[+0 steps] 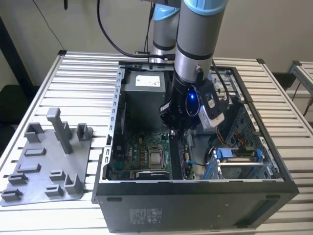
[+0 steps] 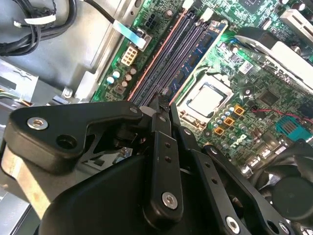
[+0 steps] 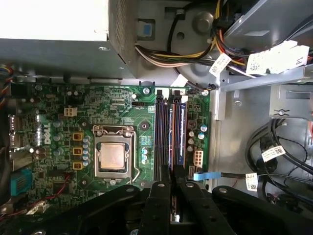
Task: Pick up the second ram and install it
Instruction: 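Insert the second ram into the second slot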
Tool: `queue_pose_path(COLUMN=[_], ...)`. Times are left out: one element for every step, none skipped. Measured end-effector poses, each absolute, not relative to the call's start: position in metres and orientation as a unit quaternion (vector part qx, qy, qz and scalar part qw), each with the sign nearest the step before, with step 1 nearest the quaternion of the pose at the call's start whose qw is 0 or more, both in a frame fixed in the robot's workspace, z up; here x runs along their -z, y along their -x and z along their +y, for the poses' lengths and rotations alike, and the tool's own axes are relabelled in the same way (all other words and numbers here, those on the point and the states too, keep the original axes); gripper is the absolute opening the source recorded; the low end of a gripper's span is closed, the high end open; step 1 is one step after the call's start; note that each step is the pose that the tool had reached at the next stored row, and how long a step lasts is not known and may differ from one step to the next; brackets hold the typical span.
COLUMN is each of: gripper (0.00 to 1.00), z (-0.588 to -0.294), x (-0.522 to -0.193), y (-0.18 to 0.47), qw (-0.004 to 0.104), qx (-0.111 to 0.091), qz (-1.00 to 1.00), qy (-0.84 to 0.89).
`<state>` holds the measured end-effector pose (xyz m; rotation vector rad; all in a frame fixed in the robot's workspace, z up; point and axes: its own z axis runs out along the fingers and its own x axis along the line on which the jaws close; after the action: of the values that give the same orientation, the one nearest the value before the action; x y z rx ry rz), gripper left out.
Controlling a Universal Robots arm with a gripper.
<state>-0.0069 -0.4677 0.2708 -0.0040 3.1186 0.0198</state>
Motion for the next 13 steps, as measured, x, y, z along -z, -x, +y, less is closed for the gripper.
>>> queue_pose_path(gripper=[0.14,0.14,0.14,0.14,0.14,0.14,0.14,0.14,0.14,0.14,0.14,0.14,0.14], z=[-0.4677,-0.4677,-0.4677,-0.4677,-0.4678,-0.4678,-0.4679,-0.4678,-0.4678,-0.4679,-0.4678,-0.4678,-0.4678], x=[-0.2703,-0.2700,-0.2699,-0.2699,-0.2699,-0.2697,-0.2696,-0.2696,-0.2696,-0.2695,-0.2689,-0.2684,-0.2682], y=[0.0070,0.0069,0.0070,0.0070,0.0070,0.0070,0.0070,0.0070,0.0070,0.0070,0.0069,0.0070,0.0070], qw=[0.011,0.011,0.011,0.011,0.011,0.011,0.011,0.011,0.011,0.011,0.012,0.012,0.011], qx=[-0.006,-0.006,-0.006,-0.006,-0.006,-0.006,-0.006,-0.006,-0.006,-0.006,-0.006,-0.007,-0.006], qz=[1.000,1.000,1.000,1.000,1.000,1.000,1.000,1.000,1.000,1.000,1.000,1.000,1.000], qy=[0.001,0.001,0.001,0.001,0.001,0.001,0.001,0.001,0.001,0.001,0.001,0.001,0.001])
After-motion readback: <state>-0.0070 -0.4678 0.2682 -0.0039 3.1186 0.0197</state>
